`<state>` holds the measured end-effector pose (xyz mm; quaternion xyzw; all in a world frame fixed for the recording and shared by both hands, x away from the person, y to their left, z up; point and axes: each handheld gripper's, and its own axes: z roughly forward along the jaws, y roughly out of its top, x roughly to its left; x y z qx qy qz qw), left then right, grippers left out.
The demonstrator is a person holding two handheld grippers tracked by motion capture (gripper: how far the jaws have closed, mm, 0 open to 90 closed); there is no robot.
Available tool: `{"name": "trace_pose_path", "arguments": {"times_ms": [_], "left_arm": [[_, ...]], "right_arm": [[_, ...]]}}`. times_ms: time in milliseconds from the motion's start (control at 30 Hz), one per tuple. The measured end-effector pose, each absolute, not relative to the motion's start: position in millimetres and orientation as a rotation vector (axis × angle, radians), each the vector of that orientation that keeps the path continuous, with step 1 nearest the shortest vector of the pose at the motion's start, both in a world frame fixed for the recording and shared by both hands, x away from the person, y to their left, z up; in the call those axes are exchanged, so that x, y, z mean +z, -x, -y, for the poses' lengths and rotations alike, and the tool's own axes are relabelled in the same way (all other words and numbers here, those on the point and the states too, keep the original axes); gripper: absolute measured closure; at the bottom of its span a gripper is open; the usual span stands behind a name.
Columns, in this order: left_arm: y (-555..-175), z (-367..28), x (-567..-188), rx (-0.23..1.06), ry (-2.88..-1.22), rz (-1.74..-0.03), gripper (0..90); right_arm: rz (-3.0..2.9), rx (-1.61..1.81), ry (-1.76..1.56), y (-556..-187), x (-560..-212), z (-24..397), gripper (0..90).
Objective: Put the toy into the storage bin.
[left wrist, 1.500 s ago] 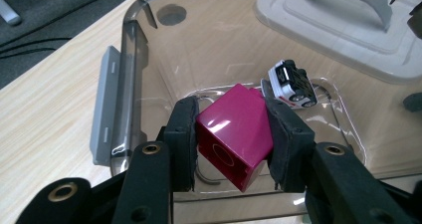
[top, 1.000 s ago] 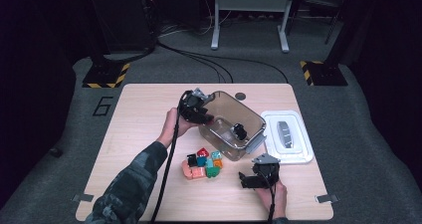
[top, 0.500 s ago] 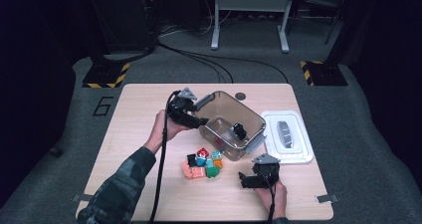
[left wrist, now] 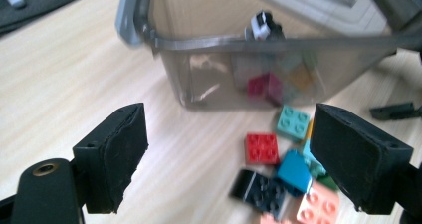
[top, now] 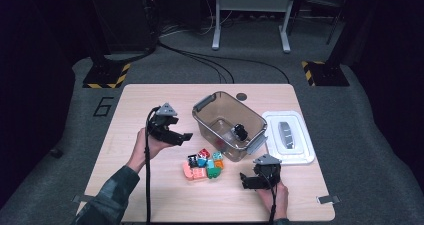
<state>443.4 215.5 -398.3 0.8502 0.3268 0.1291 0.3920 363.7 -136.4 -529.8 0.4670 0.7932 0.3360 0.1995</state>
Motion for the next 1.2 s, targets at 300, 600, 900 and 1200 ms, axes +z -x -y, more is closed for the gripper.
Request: {"name": "trace_pose_path", "arguments": {"times_ms": [300, 600, 900, 1200], "left_arm": [[-410, -207, -446, 0.364, -2.215, -0.921, 15.3], [-391, -193, -478, 0.337, -2.295, -0.974, 15.3], [-387, -192, -485, 0.303, -2.340, -0.953, 17.1], [-388, -205, -478, 0.216, -2.391, -0.931, 19.0]], "right_arm": [[-2.217, 0.939, -1.307, -364, -530, 136, 1.7], [-2.217, 0.939, -1.307, -364, -530, 136, 1.7], [-2.217, 0.937, -1.304, -364, -530, 137, 1.8], [-2.217, 0.936, -1.304, -364, -530, 137, 1.8]]}}
